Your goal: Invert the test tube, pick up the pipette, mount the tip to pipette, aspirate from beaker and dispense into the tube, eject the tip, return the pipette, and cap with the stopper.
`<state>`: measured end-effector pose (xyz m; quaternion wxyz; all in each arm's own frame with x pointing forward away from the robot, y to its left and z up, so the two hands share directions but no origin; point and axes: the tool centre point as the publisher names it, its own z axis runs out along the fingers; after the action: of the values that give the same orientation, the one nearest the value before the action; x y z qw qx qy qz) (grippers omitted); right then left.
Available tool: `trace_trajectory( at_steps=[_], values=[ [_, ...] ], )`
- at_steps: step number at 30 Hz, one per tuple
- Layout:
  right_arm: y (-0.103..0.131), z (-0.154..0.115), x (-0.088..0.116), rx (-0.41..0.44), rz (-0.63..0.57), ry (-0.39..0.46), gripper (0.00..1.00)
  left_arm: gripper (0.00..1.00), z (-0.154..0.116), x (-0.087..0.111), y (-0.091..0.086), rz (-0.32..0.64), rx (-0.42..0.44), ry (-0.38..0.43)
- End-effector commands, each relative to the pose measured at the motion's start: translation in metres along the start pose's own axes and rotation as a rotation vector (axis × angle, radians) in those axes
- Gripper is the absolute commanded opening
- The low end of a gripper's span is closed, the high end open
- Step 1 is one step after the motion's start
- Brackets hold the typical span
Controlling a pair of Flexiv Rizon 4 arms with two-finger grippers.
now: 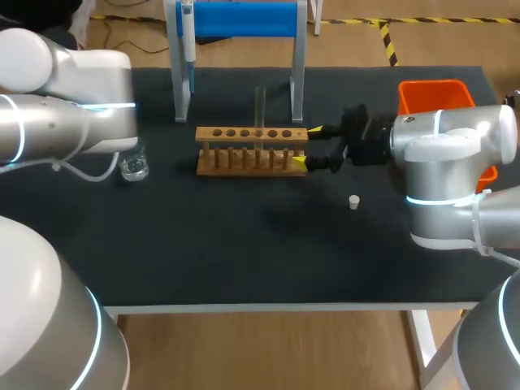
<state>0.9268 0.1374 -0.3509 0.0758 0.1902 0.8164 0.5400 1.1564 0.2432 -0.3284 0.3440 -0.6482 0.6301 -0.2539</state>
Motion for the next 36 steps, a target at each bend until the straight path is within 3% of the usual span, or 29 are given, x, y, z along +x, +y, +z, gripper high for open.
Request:
trace_trajectory(
  at_steps=[1, 14, 17, 19, 26, 36],
  values=[
    [0.0, 0.0, 0.0, -0.001, 0.0, 0.0, 1.0, 0.0, -0.009, 0.002, -0.004, 0.008, 0.004, -0.006],
    [0.0, 0.0, 0.0, -0.001, 0.0, 0.0, 1.0, 0.0, -0.034, 0.002, -0.018, -0.007, 0.053, -0.044],
    [0.0, 0.0, 0.0, -0.001, 0.0, 0.0, 1.0, 0.0, -0.052, 0.006, -0.023, 0.044, 0.05, -0.024],
    [0.0, 0.0, 0.0, -0.001, 0.0, 0.0, 1.0, 0.0, -0.07, 0.012, -0.024, 0.1, 0.046, 0.033],
    [0.0, 0.0, 0.0, -0.001, 0.0, 0.0, 1.0, 0.0, -0.148, 0.061, -0.002, 0.358, 0.018, 0.512],
    [0.0, 0.0, 0.0, -0.001, 0.0, 0.0, 1.0, 0.0, -0.148, 0.061, -0.002, 0.358, 0.018, 0.512]
  ],
)
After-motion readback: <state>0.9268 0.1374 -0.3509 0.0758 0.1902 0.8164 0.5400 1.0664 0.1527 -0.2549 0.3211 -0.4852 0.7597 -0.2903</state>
